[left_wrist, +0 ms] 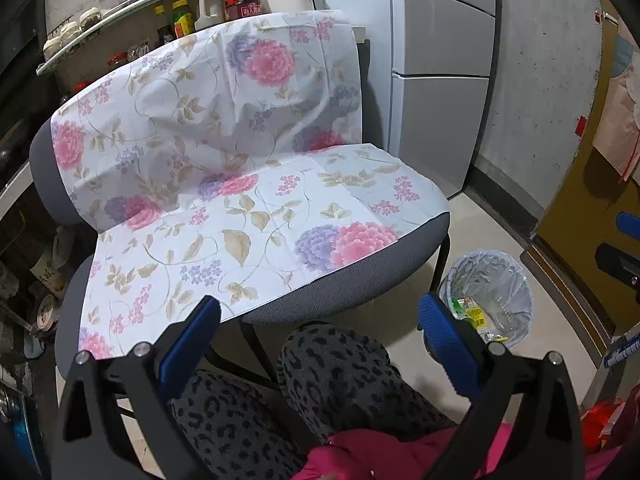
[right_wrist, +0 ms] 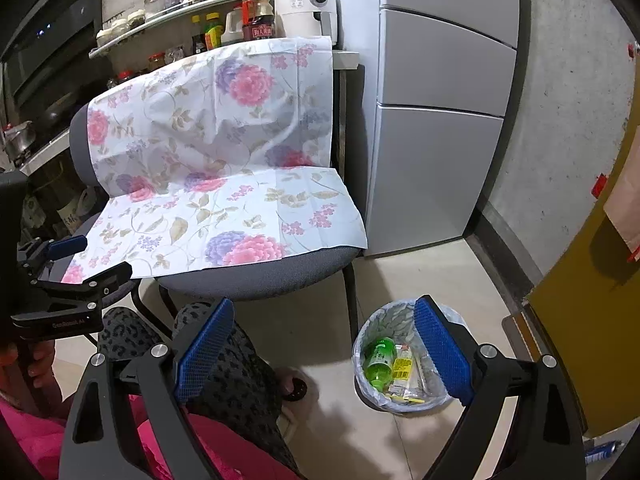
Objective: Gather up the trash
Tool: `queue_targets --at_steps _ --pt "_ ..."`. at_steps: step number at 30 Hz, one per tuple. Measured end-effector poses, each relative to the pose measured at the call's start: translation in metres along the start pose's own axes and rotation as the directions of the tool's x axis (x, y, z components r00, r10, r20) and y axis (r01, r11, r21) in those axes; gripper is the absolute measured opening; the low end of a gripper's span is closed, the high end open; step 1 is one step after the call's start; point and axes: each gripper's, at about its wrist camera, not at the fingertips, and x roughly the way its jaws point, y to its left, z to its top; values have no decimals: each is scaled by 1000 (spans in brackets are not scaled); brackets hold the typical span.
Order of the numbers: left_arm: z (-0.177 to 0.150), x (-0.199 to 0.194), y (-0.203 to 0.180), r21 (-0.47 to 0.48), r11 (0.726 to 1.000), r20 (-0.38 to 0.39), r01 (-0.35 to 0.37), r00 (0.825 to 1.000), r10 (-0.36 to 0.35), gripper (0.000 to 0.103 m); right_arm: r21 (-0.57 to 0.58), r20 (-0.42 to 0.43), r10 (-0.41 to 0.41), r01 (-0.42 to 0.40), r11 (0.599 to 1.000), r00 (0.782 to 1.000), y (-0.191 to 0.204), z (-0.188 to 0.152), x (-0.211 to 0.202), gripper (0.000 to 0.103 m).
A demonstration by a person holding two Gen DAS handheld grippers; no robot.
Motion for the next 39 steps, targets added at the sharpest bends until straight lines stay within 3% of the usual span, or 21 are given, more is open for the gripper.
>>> queue_targets --at_steps 39 --pt "3 -2 3 -6 1000 8 -2 1000 2 96 2 0 4 -4 1000 1000 -6 0 2 91"
